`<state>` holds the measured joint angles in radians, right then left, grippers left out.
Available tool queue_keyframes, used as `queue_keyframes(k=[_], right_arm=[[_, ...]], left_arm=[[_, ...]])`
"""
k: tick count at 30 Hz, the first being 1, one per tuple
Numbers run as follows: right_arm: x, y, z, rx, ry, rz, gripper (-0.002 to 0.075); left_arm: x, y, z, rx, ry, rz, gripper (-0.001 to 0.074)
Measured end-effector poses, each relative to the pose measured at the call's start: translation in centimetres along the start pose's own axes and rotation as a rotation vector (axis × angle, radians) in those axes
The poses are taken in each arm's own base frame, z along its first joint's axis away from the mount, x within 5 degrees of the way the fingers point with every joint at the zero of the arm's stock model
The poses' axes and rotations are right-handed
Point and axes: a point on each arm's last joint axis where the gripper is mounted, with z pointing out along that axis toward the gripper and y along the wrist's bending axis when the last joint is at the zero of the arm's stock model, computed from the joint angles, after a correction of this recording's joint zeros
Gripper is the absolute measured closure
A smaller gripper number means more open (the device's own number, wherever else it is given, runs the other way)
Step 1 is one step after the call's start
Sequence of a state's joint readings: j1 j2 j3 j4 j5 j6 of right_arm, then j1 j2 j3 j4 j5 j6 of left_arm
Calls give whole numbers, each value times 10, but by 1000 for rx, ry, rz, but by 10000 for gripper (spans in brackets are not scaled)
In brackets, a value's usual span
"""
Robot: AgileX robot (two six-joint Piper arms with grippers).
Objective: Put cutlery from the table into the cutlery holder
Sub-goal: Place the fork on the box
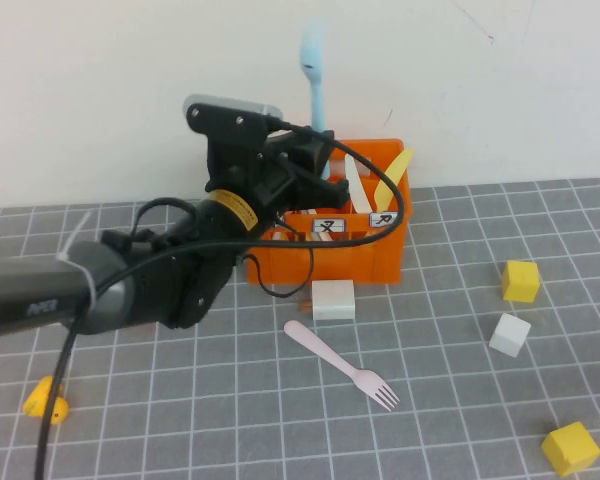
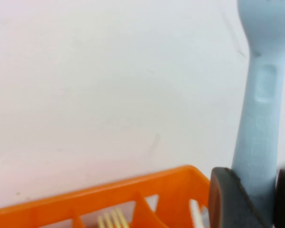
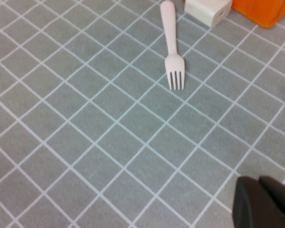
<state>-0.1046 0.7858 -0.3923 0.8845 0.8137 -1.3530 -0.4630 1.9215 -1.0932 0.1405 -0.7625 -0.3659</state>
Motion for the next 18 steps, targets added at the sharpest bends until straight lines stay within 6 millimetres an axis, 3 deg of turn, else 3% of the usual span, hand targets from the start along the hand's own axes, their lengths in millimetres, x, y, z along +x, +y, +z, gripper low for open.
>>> queue_keyframes(k=[9,18], right_arm=[[1,0,0,-4,12,-9,727],[1,0,0,-5,16,-12,727]], left_arm=[[30,10,9,7,-73,-29,568],[44,16,13,1,-112,-45,568]])
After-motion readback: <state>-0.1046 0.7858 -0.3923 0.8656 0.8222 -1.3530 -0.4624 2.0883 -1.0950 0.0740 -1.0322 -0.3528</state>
